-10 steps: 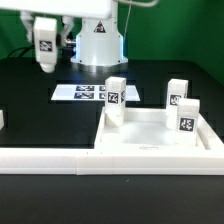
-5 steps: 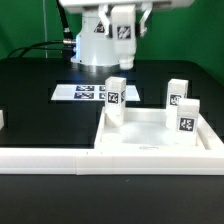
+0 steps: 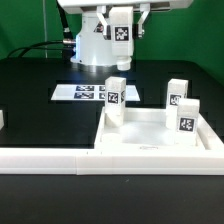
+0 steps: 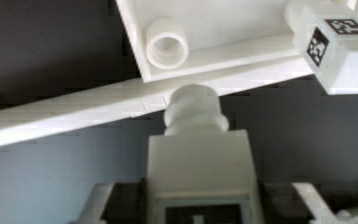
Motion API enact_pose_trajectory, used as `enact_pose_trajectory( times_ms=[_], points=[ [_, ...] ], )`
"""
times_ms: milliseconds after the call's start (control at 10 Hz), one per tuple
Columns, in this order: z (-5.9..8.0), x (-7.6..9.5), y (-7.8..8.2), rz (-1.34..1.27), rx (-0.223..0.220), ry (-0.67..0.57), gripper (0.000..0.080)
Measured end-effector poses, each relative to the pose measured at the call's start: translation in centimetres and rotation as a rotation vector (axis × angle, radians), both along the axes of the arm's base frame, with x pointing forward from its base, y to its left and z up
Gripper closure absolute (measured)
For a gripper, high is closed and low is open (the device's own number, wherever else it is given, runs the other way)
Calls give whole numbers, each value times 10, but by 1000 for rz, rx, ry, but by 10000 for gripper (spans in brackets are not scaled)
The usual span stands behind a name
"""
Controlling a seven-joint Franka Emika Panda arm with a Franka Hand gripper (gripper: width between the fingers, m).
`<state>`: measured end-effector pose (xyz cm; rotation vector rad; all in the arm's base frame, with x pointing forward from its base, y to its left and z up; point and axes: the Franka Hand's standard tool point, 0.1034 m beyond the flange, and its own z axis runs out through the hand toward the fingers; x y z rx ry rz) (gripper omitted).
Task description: Assemble square table
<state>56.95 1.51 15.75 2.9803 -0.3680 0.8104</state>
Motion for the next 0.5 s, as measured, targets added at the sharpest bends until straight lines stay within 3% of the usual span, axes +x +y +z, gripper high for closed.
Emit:
enact_pose_trajectory(
  times_ms=[100,200,500],
  points=[
    [-15,4,1,16,-36,2,511],
    [-19,11,-6,30,-60,-2,511],
    [-31,15,-19,50,-64,-2,511]
  ],
)
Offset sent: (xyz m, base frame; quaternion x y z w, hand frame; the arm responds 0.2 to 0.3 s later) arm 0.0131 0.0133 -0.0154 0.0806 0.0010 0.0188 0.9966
